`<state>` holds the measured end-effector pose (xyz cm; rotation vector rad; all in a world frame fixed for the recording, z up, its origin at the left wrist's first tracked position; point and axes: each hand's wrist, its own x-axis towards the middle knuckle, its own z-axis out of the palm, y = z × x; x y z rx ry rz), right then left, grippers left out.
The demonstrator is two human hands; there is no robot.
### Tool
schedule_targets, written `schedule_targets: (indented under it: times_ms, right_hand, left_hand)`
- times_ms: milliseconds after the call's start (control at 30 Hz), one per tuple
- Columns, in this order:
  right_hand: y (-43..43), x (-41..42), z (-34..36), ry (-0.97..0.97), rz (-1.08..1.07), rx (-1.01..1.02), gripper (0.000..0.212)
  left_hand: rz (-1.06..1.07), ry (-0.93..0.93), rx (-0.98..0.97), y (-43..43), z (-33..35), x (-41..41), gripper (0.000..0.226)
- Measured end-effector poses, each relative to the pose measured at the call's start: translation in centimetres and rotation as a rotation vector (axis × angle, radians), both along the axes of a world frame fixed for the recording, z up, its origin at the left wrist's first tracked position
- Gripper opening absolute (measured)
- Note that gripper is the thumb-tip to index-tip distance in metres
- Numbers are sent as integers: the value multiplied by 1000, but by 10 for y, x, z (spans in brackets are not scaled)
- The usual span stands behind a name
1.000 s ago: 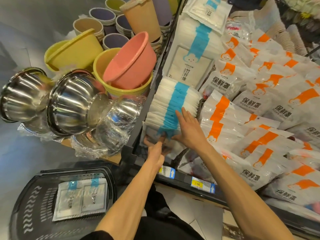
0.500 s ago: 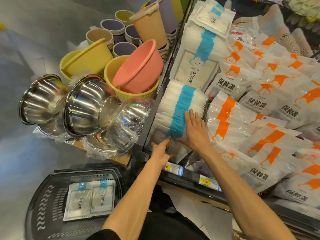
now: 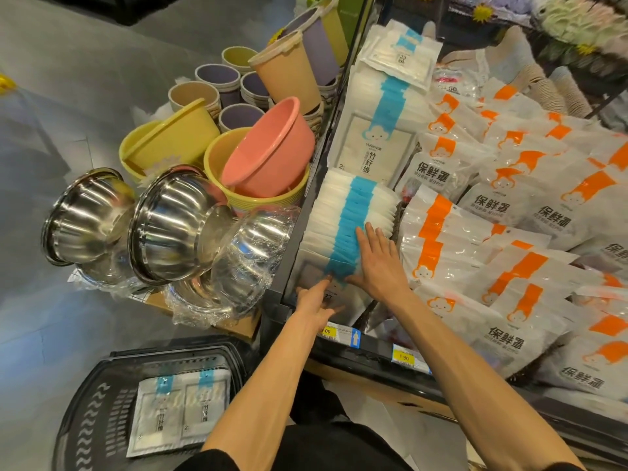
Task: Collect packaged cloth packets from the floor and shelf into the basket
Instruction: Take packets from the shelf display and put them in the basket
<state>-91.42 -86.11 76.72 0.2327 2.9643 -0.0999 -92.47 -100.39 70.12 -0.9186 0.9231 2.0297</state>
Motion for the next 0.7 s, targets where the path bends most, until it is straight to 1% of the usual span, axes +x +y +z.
schedule_targets:
  times_ms: [133, 167, 233, 300, 367, 467, 567, 700]
  right_hand:
    - [-4, 4, 8, -14, -5, -2, 104]
    - [-5, 5, 10, -12, -15, -5, 103]
    - [-7, 7, 15, -1, -35, -3, 102]
    - [-10, 10, 21, 13, -41, 4, 101]
    - [-14, 16, 26, 39, -45, 11, 99]
    - [-23, 28, 33, 43, -62, 14, 93]
    - [-33, 43, 40, 65, -60, 11, 81]
    - [-45, 60, 45, 91, -52, 52, 66]
  left_hand:
    - [-26, 54, -11, -9, 11, 5, 76]
    - [-28, 72, -10, -12, 13, 6, 75]
    - [-62, 127, -27, -21, 17, 9, 79]
    - [-142, 235, -85, -29, 23, 12, 76]
    - [-255, 392, -214, -38, 28, 14, 64]
    - [-464, 662, -473, -54, 38, 15, 50]
    - [-665, 919, -696, -70, 49, 15, 44]
    - [-886, 1188, -993, -88, 65, 17, 43]
